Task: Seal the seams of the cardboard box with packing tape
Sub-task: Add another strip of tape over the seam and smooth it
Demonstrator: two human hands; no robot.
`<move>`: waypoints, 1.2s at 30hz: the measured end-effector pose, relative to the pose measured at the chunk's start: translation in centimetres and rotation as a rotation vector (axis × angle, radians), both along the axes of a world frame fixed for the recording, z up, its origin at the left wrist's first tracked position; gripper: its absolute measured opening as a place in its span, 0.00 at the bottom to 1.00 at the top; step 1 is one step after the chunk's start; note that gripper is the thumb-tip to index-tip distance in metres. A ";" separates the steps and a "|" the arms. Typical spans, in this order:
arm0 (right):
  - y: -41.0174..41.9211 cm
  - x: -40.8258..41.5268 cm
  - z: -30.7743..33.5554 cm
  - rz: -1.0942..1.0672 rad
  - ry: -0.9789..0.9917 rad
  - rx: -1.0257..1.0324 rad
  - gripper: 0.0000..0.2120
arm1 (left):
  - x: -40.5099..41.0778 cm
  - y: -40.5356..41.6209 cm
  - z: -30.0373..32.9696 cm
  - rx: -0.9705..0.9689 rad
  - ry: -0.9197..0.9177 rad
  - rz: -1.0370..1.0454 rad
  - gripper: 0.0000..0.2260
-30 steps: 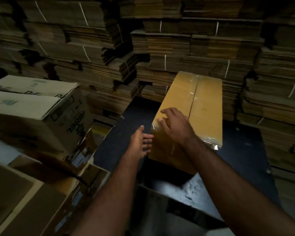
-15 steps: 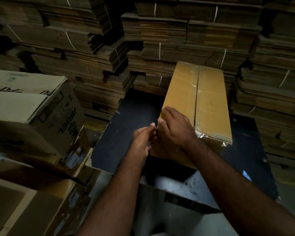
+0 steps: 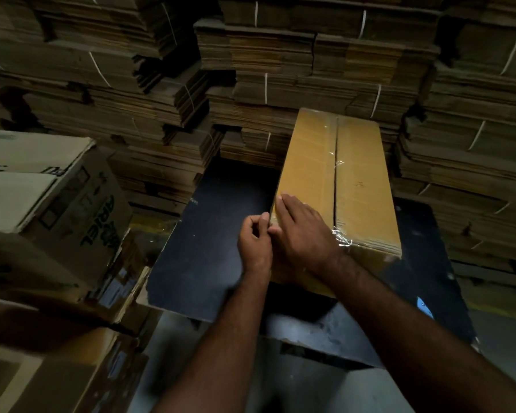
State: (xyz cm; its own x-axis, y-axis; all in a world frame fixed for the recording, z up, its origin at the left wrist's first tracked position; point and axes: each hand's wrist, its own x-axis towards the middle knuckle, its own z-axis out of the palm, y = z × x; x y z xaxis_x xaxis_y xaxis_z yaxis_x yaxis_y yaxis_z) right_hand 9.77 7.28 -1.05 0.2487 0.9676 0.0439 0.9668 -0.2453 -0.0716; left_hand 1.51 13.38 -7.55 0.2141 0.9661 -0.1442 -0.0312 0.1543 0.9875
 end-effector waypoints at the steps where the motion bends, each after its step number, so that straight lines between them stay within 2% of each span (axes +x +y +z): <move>1: 0.0 0.0 0.1 0.001 0.012 -0.005 0.38 | 0.1 -0.1 0.2 0.004 0.006 -0.001 0.09; 6: 0.2 0.7 0.4 0.050 0.054 -0.015 0.36 | -1.5 -0.1 1.2 0.132 0.149 0.050 0.02; 7: 0.2 0.8 0.5 0.058 0.062 -0.021 0.35 | -2.0 -0.4 1.4 0.151 0.114 0.086 0.01; 8: 0.3 1.0 0.5 0.066 0.066 -0.026 0.35 | -2.4 -1.0 1.9 0.137 0.042 0.102 0.05; 10: 0.2 1.2 0.5 0.080 0.069 -0.036 0.36 | -2.6 -2.5 2.9 0.040 -0.137 0.033 0.10; 12: 0.3 1.4 0.5 0.079 0.073 -0.024 0.36 | -2.2 -3.4 3.3 -0.046 -0.208 -0.053 0.14; 15: 0.4 1.3 0.3 0.077 0.080 0.013 0.35 | -1.8 -4.0 3.4 -0.055 -0.136 -0.079 0.26; 17: 0.4 1.2 0.3 0.063 0.088 0.016 0.35 | -1.4 -3.8 3.5 -0.045 -0.045 -0.091 0.30; 21: 0.5 1.0 0.2 0.059 0.082 0.035 0.35 | -1.2 -2.1 3.9 -0.189 0.045 -0.205 0.32; 25: 0.7 0.9 0.3 0.043 0.114 0.013 0.39 | -3.2 -1.7 3.8 -0.213 -0.038 -0.283 0.37; 28: 0.6 1.2 0.1 0.037 0.111 -0.008 0.38 | -4.1 -2.1 3.5 -0.114 -0.141 -0.169 0.29; 30: 0.6 1.4 -0.1 0.035 0.096 0.005 0.38 | -4.1 -2.6 3.7 -0.093 -0.155 -0.216 0.27; 34: 0.6 1.3 -0.1 0.041 0.081 0.033 0.37 | -3.4 -2.3 3.7 -0.069 -0.020 -0.287 0.28; 36: 0.6 1.1 0.1 0.038 0.086 0.037 0.36 | -3.0 -1.0 3.6 -0.086 0.086 -0.360 0.36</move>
State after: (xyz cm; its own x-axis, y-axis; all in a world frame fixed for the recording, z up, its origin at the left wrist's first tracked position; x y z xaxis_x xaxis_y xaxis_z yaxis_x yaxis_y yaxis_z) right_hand 10.84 7.84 -0.96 0.2160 0.9746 0.0598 0.9653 -0.2039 -0.1634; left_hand -1.47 12.39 -3.95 0.5210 0.8150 -0.2536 0.1228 0.2224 0.9672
